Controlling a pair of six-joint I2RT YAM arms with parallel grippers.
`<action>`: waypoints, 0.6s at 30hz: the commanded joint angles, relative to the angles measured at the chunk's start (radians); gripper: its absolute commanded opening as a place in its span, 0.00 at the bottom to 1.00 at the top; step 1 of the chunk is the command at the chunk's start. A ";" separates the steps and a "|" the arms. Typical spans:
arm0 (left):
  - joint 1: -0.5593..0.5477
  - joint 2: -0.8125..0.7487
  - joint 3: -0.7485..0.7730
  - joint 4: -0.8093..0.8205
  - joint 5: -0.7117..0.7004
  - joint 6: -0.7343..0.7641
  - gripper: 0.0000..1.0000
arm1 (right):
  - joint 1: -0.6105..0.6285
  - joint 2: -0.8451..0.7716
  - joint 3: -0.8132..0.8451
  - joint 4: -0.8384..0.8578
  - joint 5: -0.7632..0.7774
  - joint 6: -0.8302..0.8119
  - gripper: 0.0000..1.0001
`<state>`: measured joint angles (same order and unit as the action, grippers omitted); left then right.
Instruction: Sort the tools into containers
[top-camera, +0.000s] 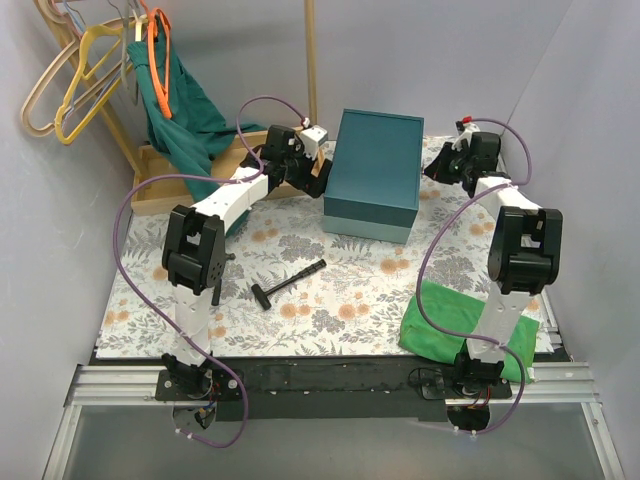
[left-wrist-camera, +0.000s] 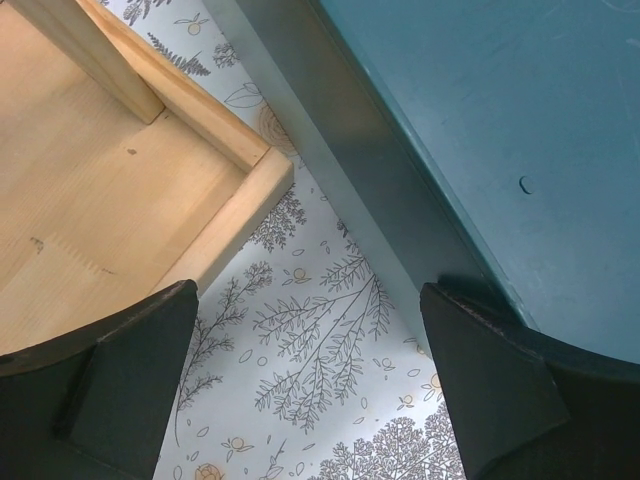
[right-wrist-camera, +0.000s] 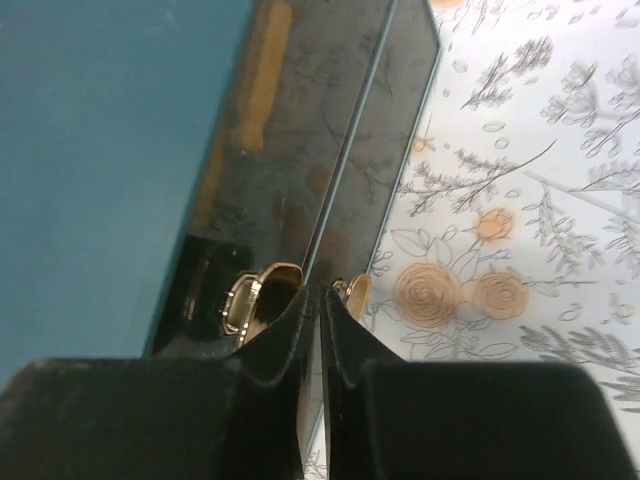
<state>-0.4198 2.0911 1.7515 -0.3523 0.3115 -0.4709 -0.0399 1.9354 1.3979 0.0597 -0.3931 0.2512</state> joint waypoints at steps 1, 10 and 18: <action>-0.014 -0.019 0.049 0.004 -0.025 -0.026 0.95 | 0.032 0.033 0.050 0.043 -0.073 0.074 0.20; -0.005 -0.028 0.169 0.021 -0.282 -0.133 0.98 | -0.008 0.042 -0.002 -0.003 -0.021 0.109 0.43; -0.007 -0.005 0.261 0.015 -0.089 -0.207 0.98 | 0.006 0.115 0.047 -0.018 -0.027 0.109 0.43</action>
<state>-0.4244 2.1036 1.9442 -0.3325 0.1192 -0.6376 -0.0433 2.0148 1.3994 0.0292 -0.4000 0.3458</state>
